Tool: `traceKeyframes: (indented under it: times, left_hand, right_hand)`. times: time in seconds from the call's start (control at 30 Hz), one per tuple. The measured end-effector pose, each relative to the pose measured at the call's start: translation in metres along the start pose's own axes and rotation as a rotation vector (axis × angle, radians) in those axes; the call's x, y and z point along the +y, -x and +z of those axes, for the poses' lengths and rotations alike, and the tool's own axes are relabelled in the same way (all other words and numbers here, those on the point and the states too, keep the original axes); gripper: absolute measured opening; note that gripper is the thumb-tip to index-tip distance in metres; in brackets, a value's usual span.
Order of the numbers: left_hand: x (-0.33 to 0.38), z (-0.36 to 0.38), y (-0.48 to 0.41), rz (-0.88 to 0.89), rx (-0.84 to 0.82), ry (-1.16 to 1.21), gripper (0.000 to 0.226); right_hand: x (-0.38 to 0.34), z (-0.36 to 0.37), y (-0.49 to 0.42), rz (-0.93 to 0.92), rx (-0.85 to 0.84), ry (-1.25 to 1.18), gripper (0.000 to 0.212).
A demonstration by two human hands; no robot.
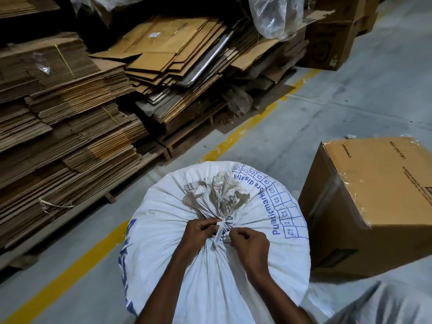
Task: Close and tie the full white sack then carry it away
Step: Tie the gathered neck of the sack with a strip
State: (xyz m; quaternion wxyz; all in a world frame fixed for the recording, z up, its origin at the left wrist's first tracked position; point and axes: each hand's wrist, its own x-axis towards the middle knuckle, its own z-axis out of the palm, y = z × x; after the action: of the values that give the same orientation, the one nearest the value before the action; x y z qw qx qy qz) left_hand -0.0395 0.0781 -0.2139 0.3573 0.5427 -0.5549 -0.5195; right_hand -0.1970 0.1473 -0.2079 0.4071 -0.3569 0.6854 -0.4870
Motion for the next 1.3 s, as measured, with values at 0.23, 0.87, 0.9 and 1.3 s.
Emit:
traceKeyframes:
  times: [0.23,0.87,0.9,1.3]
  left_hand:
    - [-0.002,0.0,0.0,-0.015,-0.005,-0.02,0.021]
    - [-0.003,-0.004,-0.002,-0.003,-0.04,0.014,0.022]
    - [-0.004,-0.004,-0.002,-0.005,-0.042,0.017,0.021]
    - [-0.003,-0.005,0.0,-0.01,-0.041,0.026,0.021]
  right_hand:
    - [0.004,0.0,0.004,-0.018,0.004,-0.001,0.024]
    - [0.006,-0.005,-0.03,-0.365,-0.094,0.32,0.027]
    - [0.006,-0.005,-0.032,-0.379,-0.106,0.331,0.027]
    - [0.005,-0.006,-0.05,-0.364,-0.156,0.337,0.031]
